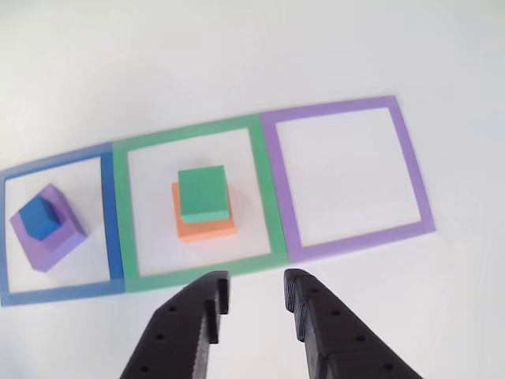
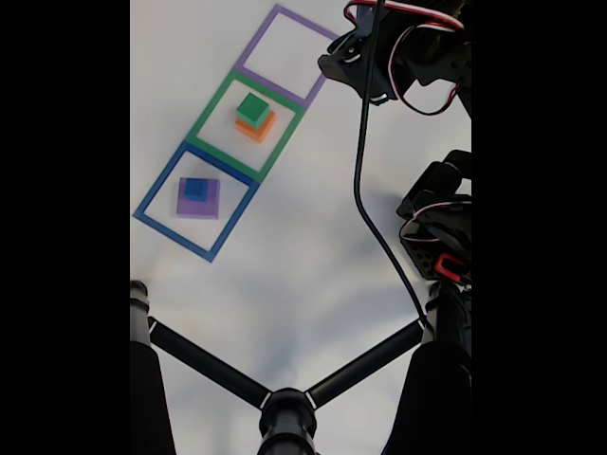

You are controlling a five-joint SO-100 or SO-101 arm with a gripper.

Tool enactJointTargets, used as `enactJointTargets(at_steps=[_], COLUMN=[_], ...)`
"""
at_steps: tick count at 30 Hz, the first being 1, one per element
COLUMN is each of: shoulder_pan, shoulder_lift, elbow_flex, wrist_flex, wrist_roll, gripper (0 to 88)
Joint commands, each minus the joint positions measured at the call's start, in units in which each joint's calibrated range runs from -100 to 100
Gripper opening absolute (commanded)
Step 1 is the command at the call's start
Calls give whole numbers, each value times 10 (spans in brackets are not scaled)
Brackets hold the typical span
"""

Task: Tower of hanoi

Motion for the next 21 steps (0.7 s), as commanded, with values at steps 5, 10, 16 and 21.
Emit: enactJointTargets(at_steps=[5, 10, 16, 21], shoulder_pan=[27, 17, -5, -3], shoulder_lift=[-59, -78, -86, -66], elbow_flex=[244, 369, 465, 563], wrist_flex=[-248, -393, -516, -665], wrist_roll=[6, 6, 6, 6], gripper=[166, 178, 268, 333])
